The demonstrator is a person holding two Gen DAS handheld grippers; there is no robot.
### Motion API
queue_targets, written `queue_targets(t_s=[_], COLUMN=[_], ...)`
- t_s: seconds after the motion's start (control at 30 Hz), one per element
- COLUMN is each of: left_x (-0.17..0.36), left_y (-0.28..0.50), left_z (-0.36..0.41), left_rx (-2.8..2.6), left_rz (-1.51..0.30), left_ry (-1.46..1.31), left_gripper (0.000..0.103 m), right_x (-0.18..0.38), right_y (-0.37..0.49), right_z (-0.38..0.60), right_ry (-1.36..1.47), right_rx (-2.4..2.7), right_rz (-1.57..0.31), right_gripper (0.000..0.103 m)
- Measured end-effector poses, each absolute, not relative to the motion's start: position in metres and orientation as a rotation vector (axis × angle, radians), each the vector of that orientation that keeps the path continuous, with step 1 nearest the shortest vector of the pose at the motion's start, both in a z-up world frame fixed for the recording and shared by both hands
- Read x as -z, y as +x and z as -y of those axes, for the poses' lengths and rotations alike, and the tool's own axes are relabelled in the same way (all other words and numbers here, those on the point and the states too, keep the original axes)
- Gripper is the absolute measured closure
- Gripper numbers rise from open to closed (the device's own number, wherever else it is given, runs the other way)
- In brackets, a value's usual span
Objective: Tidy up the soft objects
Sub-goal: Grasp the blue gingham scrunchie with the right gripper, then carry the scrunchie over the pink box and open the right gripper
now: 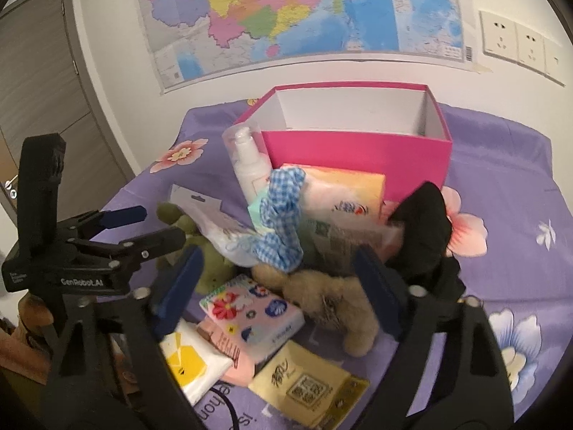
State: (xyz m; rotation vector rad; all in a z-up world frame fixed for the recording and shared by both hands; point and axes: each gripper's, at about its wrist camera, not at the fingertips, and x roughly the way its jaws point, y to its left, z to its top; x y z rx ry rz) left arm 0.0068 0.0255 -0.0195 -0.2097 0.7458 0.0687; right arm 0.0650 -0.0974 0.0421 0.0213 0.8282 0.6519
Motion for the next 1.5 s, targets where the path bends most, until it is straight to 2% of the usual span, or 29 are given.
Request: queue_targets(t_s=[0.17,0.23,0.37,0.4,0.43,0.47,0.63,0.77,0.83,0.97,1.03,1.13,1.33,1.5], left_x=[0.016,0.014,0.01,0.01,0.009,0.008,0.005,-0.003,-0.009,-0.02,-0.027,-0.035,-0.041,-0.041], left_y=[0.012,0.015,0.022,0.024,0.025,0.028,0.04,0.053,0.061,0.079,0.089,0.108,0.157,0.187], left_z=[-0.026,-0.025,-0.021,-0.02,-0.018,-0.016,-0.004,0.005,0.008,0.01,0.013,0.014,0.016,0.024], left_rx=[-0.032,-0.006,0.052,0.068,0.085,0.106,0.252,0.339,0.382,0.44,0.451,0.449,0.403,0.345], left_rz=[-0.731,-0.727,-0.725,-0.724,-0.722,-0.723,-0.737,-0.728,-0.719,-0.707,-0.694,-0.695,-0.724,-0.754], left_ry=[-0.197,-0.192,-0.183,-0.18,-0.175,-0.17,-0.175,-0.174,-0.182,-0.208,-0.206,-0.21,-0.216,-0.184], left_gripper=[0.0,0.0,0.003,0.004,0.005,0.007,0.02,0.025,0.035,0.045,0.055,0.063,0.072,0.073], right_x=[-0.036,-0.034,-0.029,-0.028,-0.027,-0.027,-0.04,-0.067,-0.078,-0.097,-0.104,-0.11,-0.109,-0.095], right_y=[0.084,0.09,0.1,0.102,0.104,0.105,0.103,0.098,0.098,0.104,0.112,0.129,0.172,0.206], right_z=[0.083,0.079,0.072,0.073,0.073,0.074,0.084,0.09,0.091,0.098,0.1,0.104,0.111,0.109], right_ry=[-0.008,-0.016,-0.05,-0.05,-0.048,-0.042,0.02,0.034,0.035,0.063,0.053,0.064,0.085,0.089], right_rx=[-0.663,-0.667,-0.665,-0.667,-0.675,-0.683,-0.744,-0.789,-0.802,-0.828,-0.817,-0.815,-0.792,-0.77], right_rz=[-0.861,-0.87,-0.878,-0.884,-0.889,-0.89,-0.851,-0.769,-0.74,-0.698,-0.681,-0.679,-0.689,-0.728], right_gripper=[0.042,0.052,0.061,0.07,0.084,0.089,0.092,0.092,0.092,0.092,0.092,0.092,0.092,0.092])
